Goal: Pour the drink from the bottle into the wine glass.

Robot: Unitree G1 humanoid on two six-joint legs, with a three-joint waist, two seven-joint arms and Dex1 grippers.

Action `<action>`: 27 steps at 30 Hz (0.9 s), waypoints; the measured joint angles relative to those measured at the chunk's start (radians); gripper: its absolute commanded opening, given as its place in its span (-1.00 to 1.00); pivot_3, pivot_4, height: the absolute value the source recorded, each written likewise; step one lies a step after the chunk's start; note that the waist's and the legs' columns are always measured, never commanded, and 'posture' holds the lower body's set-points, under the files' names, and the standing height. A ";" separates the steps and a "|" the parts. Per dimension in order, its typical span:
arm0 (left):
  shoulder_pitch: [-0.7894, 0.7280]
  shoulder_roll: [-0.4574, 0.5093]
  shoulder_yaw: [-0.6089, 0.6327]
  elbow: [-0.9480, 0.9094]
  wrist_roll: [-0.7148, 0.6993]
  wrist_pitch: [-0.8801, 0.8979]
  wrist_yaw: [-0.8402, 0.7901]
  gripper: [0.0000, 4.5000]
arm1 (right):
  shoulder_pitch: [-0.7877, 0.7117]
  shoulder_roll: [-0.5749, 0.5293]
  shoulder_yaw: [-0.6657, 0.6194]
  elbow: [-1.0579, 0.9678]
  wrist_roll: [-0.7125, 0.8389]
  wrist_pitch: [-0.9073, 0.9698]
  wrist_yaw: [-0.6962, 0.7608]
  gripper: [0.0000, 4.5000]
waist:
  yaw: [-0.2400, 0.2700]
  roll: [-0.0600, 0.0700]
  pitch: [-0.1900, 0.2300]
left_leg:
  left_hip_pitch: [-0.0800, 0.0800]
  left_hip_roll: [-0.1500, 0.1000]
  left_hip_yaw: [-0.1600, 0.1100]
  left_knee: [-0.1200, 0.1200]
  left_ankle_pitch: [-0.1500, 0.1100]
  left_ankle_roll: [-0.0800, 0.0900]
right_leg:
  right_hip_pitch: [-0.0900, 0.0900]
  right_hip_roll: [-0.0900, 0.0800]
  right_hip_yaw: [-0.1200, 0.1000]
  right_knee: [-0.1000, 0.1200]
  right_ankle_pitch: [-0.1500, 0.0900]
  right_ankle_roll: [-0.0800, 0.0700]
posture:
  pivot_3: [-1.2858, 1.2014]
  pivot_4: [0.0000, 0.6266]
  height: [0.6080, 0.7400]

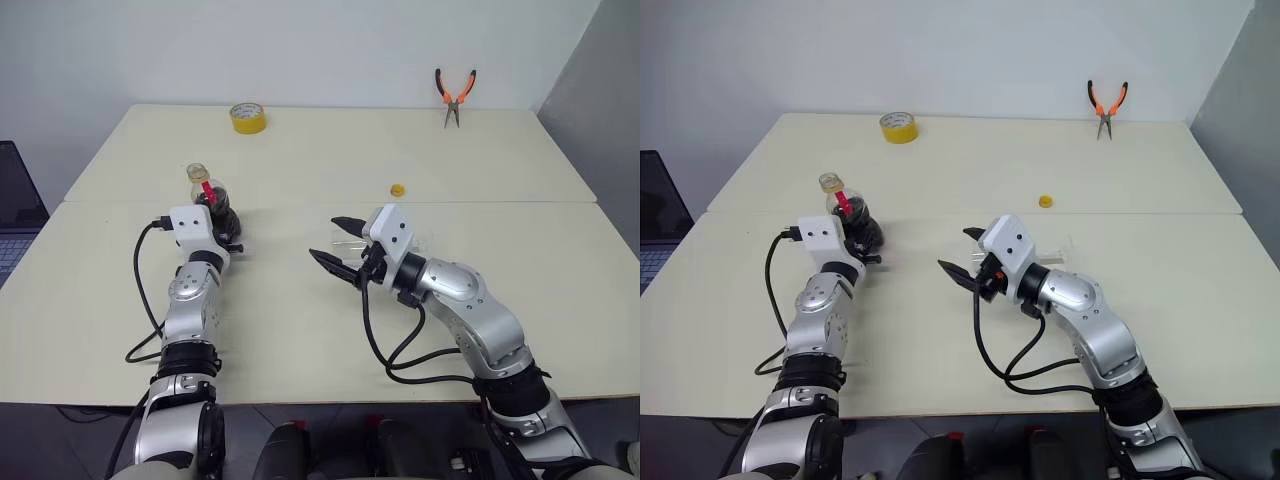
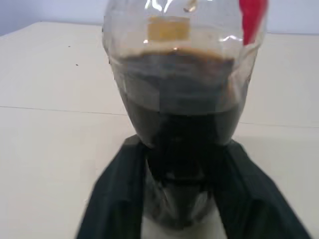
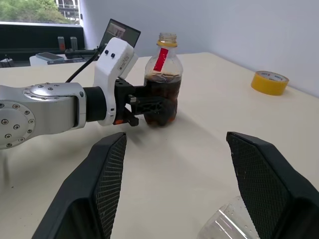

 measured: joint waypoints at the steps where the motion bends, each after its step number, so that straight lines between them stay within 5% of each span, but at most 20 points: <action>1: 0.006 0.001 -0.001 -0.006 0.000 -0.001 -0.007 0.48 | 0.004 0.000 0.000 -0.003 0.001 0.000 0.001 0.51 | 0.000 0.000 0.000 | 0.000 0.000 0.000 0.000 0.000 0.000 | 0.000 0.000 0.000 0.000 0.000 0.000 | 0.03 -0.52 1.00; 5: 0.051 -0.002 -0.009 -0.065 -0.003 0.000 -0.017 0.98 | 0.019 -0.003 0.000 -0.015 0.007 0.006 0.005 0.51 | 0.000 0.000 0.000 | 0.000 0.000 0.000 0.000 0.000 0.000 | 0.000 0.000 0.000 0.000 0.000 0.000 | 0.03 -0.52 1.00; 12: 0.232 -0.016 -0.067 -0.307 0.000 0.059 -0.051 0.98 | 0.130 -0.092 -0.003 -0.091 -0.025 -0.001 0.000 0.51 | 0.000 0.000 0.000 | 0.000 0.000 0.000 0.000 0.000 0.000 | 0.000 -0.001 0.001 0.000 0.000 0.000 | 0.03 -0.52 1.00; 19: 0.470 0.041 -0.146 -0.560 0.003 0.158 -0.151 0.98 | 0.248 -0.185 -0.056 -0.123 -0.217 -0.115 -0.113 0.51 | -0.001 0.000 0.000 | 0.005 0.000 0.001 -0.001 0.000 0.000 | 0.003 0.000 0.001 0.001 0.000 0.000 | 0.03 -0.52 1.00; 27: 0.516 0.158 -0.233 -0.718 -0.113 0.265 -0.414 0.98 | 0.236 -0.348 0.109 -0.033 -0.734 -0.203 -0.217 0.51 | -0.001 0.000 0.000 | 0.006 0.000 0.002 -0.002 0.001 -0.001 | 0.003 0.001 0.002 0.000 0.000 0.000 | 0.03 -0.52 1.00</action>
